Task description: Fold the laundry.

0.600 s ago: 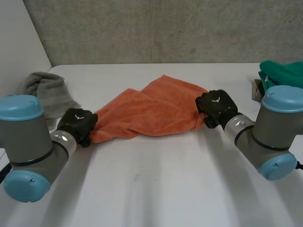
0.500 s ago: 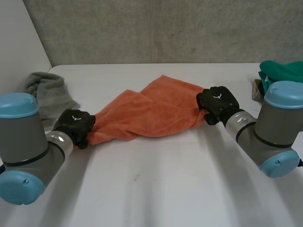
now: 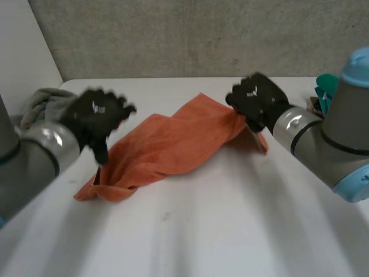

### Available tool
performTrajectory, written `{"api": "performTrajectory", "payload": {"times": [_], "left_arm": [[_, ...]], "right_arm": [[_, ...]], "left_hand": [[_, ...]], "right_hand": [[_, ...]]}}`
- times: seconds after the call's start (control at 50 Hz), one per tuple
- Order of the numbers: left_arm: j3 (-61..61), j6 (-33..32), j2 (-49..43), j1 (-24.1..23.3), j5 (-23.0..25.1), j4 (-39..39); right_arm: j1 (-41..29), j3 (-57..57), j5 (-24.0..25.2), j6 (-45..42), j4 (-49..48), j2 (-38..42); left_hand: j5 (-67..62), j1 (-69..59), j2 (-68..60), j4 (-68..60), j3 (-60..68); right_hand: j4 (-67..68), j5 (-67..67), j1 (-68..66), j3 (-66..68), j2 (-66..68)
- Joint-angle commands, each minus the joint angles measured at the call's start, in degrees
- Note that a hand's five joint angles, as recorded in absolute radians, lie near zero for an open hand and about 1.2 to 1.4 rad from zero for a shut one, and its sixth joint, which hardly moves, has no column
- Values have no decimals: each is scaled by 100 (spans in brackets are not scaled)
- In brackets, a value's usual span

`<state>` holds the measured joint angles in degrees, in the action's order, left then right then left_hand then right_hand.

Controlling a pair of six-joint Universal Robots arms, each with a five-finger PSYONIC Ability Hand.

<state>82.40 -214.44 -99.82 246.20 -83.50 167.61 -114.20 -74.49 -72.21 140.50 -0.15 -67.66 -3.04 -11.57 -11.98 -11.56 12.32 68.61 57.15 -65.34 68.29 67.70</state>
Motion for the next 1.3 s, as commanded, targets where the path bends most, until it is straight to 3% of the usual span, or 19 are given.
{"api": "performTrajectory", "payload": {"times": [0.02,0.2,0.32,0.34,0.36,0.42,0.44,0.6,0.72,0.8,0.94,1.14,1.3], "left_arm": [[-2024,412,-1363,-335,439,79],[-4212,421,-3638,-994,835,-798],[-4838,377,-4528,-1390,871,-1222],[-4900,368,-4616,-1416,862,-1239],[-5013,342,-4765,-1460,836,-1240],[-5225,281,-4942,-1478,730,-1161],[-5426,246,-4986,-1470,547,-995],[-6200,149,-4540,-1329,-1219,427],[-6158,157,-3609,-1224,-1213,1466],[-5729,192,-3037,-1171,-1151,1713],[-3859,306,-2473,-1022,-1133,1661],[-1843,509,-2797,-907,-1177,1766],[-1227,526,-3000,-793,-1414,1433]], "right_arm": [[-103,84,760,100,-345,-660],[-129,163,1480,784,-565,-1144],[-182,163,1692,1119,-644,-1285],[-182,163,1692,1154,-670,-1293],[-173,172,1666,1198,-731,-1285],[-164,207,1622,1243,-837,-1232],[-130,224,1570,1243,-889,-1171],[178,741,991,1216,-916,-557],[170,1445,200,1208,-934,-38],[126,1639,-109,1234,-951,138],[-76,1298,-127,1506,-1022,314],[-436,129,-171,1480,-1373,806],[-595,-496,-479,900,-1277,1246]], "left_hand": [[304,157,198,156,-232],[304,157,198,156,-232],[304,157,198,156,-232],[-32,-178,-138,-179,103],[-2002,-2148,-2108,-2150,2073],[-6363,-6510,-6469,-6511,6434],[-6693,-6839,-6799,-6841,6764],[-6696,-6843,-6802,-6844,6768],[-6696,-6843,-6802,-6844,6768],[-6696,-6843,-6802,-6844,6768],[-6696,-6843,-6802,-6844,6768],[-6632,-6778,-6738,-6779,6703],[-4363,-4510,-4469,-4511,4435]], "right_hand": [[1139,1285,-1466,1171,1230],[1139,1285,-1466,1171,1230],[1139,1285,-1466,1171,1230],[1139,1285,-1466,1171,1230],[1139,1285,-1466,1171,1230],[1139,1285,-1466,1171,1230],[1139,1285,-1466,1171,1230],[1139,1285,-1466,1171,1230],[1139,1285,-1466,1171,1230],[1139,1285,-1466,1171,1230],[1139,1285,-1466,1171,1230],[1139,1285,-1466,1171,1230],[1139,1285,-1466,1171,1230]]}}
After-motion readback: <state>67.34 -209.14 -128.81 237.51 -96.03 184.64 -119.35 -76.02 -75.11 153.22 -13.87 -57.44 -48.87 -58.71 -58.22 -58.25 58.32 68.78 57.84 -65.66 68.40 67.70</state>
